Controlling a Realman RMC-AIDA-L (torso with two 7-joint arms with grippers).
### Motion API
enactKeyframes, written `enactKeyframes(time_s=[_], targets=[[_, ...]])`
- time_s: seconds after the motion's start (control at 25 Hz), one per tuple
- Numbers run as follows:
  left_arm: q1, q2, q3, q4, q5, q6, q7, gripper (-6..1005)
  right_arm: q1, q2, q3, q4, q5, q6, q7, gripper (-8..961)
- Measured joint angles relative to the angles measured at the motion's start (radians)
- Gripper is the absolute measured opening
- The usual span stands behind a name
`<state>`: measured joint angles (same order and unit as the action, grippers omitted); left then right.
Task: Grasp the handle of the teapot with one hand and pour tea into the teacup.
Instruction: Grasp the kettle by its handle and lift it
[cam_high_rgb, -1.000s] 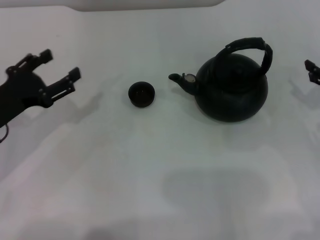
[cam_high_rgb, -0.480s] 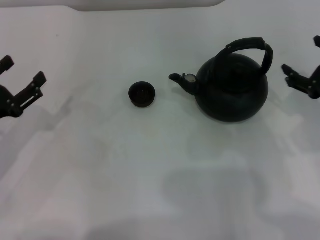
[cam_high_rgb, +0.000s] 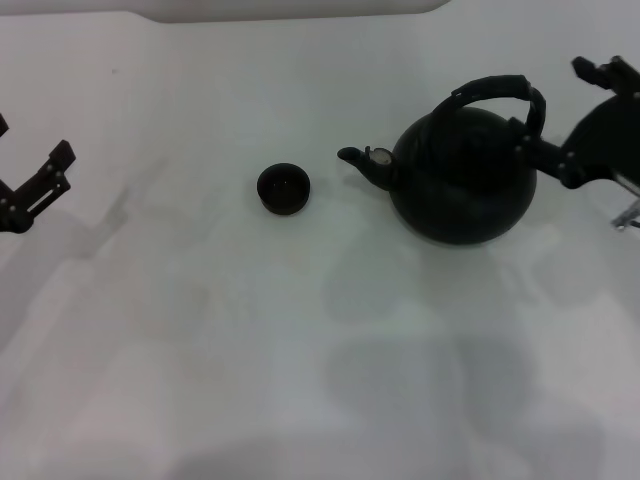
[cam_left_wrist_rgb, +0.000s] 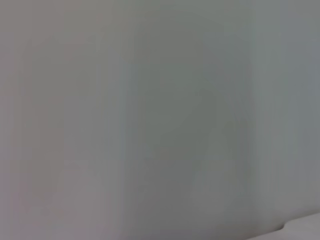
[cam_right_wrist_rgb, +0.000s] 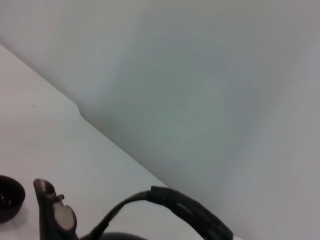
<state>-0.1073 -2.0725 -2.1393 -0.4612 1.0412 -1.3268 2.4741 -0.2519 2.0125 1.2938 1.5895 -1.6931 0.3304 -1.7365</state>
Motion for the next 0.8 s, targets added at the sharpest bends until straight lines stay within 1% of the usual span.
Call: enactKeyframes(time_s=[0.24, 0.32, 0.56, 0.8], targets=[[0.001, 0.000, -0.002, 0.001, 0.000, -0.001, 0.000, 861, 0.069, 0.001, -0.025, -0.057, 0.008, -0.039, 0.019, 856], [0.004, 0.000, -0.002, 0.001, 0.000, -0.005, 0.001, 861, 0.081, 0.000, -0.027, -0.069, 0.008, -0.045, 0.021, 856], [0.008, -0.001, -0.002, 0.001, -0.001, -0.007, 0.001, 862, 0.097, -0.001, -0.019, -0.101, 0.004, -0.068, 0.021, 855], [0.005, -0.002, -0.002, 0.001, -0.001, -0.010, -0.005, 862, 0.103, -0.001, 0.001, -0.131, 0.006, -0.068, 0.022, 783]])
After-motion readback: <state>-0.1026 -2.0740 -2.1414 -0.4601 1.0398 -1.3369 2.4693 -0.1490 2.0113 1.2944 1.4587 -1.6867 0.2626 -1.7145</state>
